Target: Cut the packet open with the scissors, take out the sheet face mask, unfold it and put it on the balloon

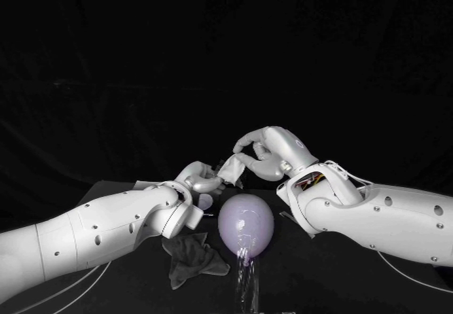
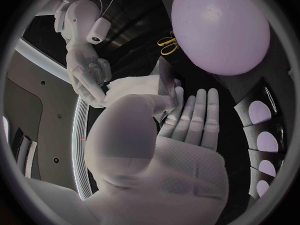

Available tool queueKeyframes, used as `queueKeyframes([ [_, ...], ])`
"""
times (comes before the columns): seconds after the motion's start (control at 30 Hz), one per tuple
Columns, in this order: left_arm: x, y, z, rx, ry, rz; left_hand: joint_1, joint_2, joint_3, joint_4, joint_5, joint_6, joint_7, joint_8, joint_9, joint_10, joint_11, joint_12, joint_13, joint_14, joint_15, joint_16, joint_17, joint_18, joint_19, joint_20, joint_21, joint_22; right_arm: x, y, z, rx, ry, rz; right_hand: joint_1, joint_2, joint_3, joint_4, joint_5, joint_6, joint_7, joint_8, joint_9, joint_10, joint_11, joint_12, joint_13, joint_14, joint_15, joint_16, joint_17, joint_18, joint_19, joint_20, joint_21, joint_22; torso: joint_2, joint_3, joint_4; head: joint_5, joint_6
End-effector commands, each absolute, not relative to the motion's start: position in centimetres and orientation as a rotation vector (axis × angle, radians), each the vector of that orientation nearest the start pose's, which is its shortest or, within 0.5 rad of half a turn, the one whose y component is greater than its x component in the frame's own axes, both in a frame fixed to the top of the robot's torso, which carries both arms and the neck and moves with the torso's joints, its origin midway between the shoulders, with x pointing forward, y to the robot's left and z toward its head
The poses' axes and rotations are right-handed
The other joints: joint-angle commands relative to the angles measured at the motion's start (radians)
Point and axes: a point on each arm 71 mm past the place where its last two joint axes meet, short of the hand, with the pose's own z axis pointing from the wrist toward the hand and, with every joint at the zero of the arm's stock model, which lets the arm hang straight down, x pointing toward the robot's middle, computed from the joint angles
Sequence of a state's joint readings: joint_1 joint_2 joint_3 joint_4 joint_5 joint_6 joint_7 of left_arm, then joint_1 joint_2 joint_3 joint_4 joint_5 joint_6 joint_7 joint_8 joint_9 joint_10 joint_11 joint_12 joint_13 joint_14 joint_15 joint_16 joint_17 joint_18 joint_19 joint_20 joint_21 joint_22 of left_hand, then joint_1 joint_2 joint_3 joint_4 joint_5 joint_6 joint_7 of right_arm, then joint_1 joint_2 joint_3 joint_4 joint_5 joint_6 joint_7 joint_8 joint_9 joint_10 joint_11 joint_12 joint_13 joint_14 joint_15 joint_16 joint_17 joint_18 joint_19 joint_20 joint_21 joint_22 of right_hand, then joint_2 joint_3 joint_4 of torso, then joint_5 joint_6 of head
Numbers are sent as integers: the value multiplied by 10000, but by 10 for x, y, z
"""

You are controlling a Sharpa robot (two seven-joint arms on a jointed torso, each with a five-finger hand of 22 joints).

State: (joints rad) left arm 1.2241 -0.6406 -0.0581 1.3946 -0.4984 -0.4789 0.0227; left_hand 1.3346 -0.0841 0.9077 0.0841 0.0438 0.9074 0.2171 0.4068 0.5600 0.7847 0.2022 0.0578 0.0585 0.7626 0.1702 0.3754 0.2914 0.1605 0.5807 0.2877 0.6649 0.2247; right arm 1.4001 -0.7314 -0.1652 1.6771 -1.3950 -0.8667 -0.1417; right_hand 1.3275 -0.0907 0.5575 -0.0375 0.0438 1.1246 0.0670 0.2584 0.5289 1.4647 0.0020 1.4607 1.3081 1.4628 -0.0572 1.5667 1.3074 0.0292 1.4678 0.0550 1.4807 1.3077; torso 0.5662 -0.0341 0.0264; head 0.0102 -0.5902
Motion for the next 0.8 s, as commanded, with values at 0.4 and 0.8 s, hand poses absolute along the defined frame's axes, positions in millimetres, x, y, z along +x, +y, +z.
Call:
queueKeyframes([
  [0.4, 523, 184, -196, -7961, 17109, -10542, 7, 31, -43, 14, 47, 28, 31, 38, 21, 67, -8, 13, 11, 35, 32, 5, -9, -67, 17, 3, -44, -9, 455, -141, -79, 319, 10538, 9279, -24, 60, 65, 0, 47, -20, 32, 71, -5, 723, -84, 50, 2066, 1080, -71, 41, 2634, -84, 557, -58, 19, 2359, 10, 8, 2, 18, -3],
  [0.8, 497, 234, -190, -7299, 17829, -11282, -14, 6, -64, 28, 46, 26, 32, 48, 23, 149, -8, 18, 16, 46, 32, 10, -16, -66, 30, 4, -50, -16, 457, -161, -75, 634, 10543, 8992, -25, 58, 70, -4, 48, -28, 34, 76, 2, 724, -83, 53, 2067, 1080, -72, 41, 2634, -86, 561, -60, 26, 2361, 3, -3, 21, 85, -299],
])
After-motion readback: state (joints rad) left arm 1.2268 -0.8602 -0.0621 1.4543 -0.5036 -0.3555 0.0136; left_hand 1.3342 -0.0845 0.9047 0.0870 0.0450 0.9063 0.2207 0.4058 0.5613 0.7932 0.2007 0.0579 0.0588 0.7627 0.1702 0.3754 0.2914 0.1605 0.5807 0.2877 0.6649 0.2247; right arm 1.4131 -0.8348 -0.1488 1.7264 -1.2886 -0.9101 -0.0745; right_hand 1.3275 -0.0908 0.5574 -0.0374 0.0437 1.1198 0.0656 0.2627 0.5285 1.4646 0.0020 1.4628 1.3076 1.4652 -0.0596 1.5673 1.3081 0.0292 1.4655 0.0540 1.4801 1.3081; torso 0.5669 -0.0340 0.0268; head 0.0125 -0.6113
